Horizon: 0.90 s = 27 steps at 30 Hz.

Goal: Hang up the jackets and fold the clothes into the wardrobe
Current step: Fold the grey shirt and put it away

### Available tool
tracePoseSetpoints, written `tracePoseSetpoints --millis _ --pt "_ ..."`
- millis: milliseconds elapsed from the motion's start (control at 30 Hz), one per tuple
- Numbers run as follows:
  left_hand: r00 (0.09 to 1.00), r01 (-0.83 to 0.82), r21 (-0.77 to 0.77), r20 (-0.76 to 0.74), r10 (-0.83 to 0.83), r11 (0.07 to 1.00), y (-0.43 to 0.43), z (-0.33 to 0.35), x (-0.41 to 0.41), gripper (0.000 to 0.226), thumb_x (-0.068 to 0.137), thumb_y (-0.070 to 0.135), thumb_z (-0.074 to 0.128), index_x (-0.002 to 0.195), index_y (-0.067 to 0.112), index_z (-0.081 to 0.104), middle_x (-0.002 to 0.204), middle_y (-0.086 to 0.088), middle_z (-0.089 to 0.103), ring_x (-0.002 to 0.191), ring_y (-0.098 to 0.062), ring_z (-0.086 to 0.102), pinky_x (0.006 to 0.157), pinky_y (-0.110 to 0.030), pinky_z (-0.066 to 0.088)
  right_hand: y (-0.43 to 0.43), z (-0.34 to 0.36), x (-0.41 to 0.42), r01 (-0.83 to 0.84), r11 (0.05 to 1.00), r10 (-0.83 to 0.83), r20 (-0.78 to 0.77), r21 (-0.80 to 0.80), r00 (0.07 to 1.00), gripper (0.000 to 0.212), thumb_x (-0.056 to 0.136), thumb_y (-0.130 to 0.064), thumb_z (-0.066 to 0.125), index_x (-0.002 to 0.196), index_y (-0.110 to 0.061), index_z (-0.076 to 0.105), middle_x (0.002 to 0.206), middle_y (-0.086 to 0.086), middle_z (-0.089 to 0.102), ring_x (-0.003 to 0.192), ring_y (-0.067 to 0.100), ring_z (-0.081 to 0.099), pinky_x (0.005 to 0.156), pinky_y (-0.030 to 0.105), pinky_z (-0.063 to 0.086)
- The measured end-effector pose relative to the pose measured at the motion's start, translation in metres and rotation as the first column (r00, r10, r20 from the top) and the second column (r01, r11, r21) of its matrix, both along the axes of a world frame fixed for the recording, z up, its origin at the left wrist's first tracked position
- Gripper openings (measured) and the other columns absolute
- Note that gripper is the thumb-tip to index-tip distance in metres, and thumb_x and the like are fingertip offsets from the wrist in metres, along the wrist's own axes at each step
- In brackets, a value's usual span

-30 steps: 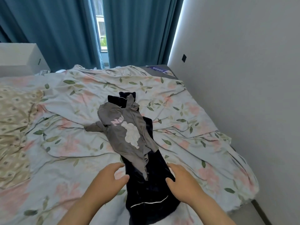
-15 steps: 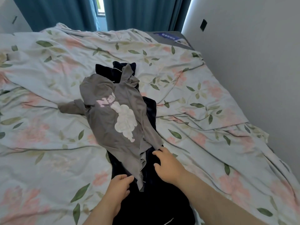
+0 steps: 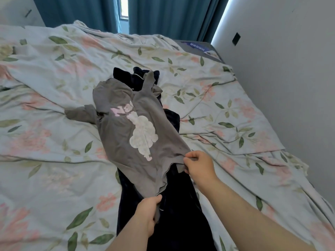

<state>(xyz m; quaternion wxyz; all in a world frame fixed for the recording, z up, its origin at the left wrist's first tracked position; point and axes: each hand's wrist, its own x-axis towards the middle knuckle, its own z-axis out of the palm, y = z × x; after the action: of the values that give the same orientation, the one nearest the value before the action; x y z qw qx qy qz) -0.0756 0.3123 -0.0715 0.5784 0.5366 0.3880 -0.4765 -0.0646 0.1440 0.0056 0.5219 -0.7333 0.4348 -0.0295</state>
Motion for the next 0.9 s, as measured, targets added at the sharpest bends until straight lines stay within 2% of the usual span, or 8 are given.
tracePoseSetpoints --millis 133,267,367,500,600,700,800,900 --pt "0.996 -0.094 0.023 0.010 0.094 0.995 0.008 0.001 -0.002 0.020 0.094 -0.002 0.044 0.084 0.000 0.061 0.078 -0.014 0.058 0.059 -0.019 0.049 0.054 -0.025 0.044 -0.014 0.051 -0.012 0.030 0.986 -0.038 0.047 0.161 0.998 0.012 0.090 -0.007 0.063 0.090 -0.019 0.064 0.084 0.005 0.066 0.059 0.015 0.058 0.056 0.027 0.052" --pt "0.930 -0.365 -0.294 -0.170 0.327 0.884 0.019 0.015 -0.004 0.028 0.095 -0.009 0.039 0.117 -0.003 0.055 0.105 -0.014 0.049 0.068 -0.013 0.041 0.032 -0.017 0.033 -0.010 0.088 -0.030 -0.012 0.977 0.003 0.042 0.211 0.999 0.012 0.092 -0.005 0.062 0.098 -0.014 0.066 0.091 0.007 0.067 0.070 0.018 0.059 0.062 0.029 0.049" --pt "0.926 -0.370 -0.450 -0.249 0.284 0.813 0.042 0.040 0.001 0.031 0.089 -0.011 0.034 0.109 -0.005 0.059 0.099 -0.013 0.054 0.079 -0.018 0.051 0.038 -0.011 0.025 0.001 0.120 -0.045 -0.028 0.957 0.003 0.086 0.289 0.996 0.019 0.092 0.003 0.060 0.109 -0.003 0.066 0.094 0.013 0.067 0.076 0.021 0.061 0.071 0.033 0.051" --pt "0.949 -0.289 -0.412 -0.007 0.314 0.864 0.107 0.099 0.020 0.019 0.078 -0.003 0.040 0.072 0.005 0.056 0.063 -0.012 0.044 0.045 -0.021 0.039 0.050 -0.024 0.034 0.018 0.171 -0.069 -0.159 0.939 0.117 0.153 0.303 0.981 0.032 0.086 0.014 0.059 0.107 -0.007 0.071 0.102 0.019 0.071 0.086 0.024 0.066 0.085 0.038 0.054" --pt "0.900 -0.227 -0.375 0.271 0.340 0.899 0.187 0.164 0.042 0.013 0.089 0.006 0.045 0.076 0.009 0.047 0.052 -0.009 0.036 0.035 -0.018 0.033 0.045 -0.026 0.040 0.037 0.212 -0.082 -0.270 0.960 0.268 0.047 0.067 0.962 0.033 0.087 0.006 0.061 0.099 -0.022 0.075 0.088 0.003 0.072 0.066 0.009 0.062 0.063 0.022 0.049" --pt "0.792 -0.134 -0.166 0.575 0.206 0.977 0.275 0.246 0.069 0.010 0.091 0.010 0.061 0.101 0.013 0.061 0.073 -0.006 0.066 0.052 -0.015 0.059 0.047 -0.026 0.050 0.062 0.258 -0.080 -0.267 0.963 0.269 0.076 -0.045 0.960 0.039 0.091 0.005 0.054 0.089 -0.028 0.076 0.084 0.000 0.072 0.071 0.006 0.066 0.064 0.018 0.054" --pt "0.747 -0.039 -0.083 0.660 0.084 0.996 0.343 0.317 0.093 0.039 0.082 -0.001 0.066 0.109 0.027 0.063 0.088 -0.003 0.068 0.059 -0.014 0.058 0.045 -0.023 0.045 0.092 0.306 -0.074 -0.337 0.940 0.342 0.105 -0.056 0.934 0.038 0.094 0.004 0.048 0.088 -0.023 0.075 0.091 0.015 0.068 0.080 0.023 0.065 0.080 0.031 0.054" --pt "0.759 0.072 -0.093 0.651 0.006 0.993 0.390 0.378 0.111 0.033 0.081 -0.011 0.058 0.107 0.008 0.064 0.077 -0.009 0.062 0.046 -0.011 0.046 0.035 -0.016 0.034 0.128 0.355 -0.060 -0.357 0.929 0.338 0.171 0.100 0.926 0.034 0.098 0.001 0.046 0.089 -0.016 0.075 0.081 0.014 0.067 0.069 0.027 0.067 0.071 0.032 0.059"
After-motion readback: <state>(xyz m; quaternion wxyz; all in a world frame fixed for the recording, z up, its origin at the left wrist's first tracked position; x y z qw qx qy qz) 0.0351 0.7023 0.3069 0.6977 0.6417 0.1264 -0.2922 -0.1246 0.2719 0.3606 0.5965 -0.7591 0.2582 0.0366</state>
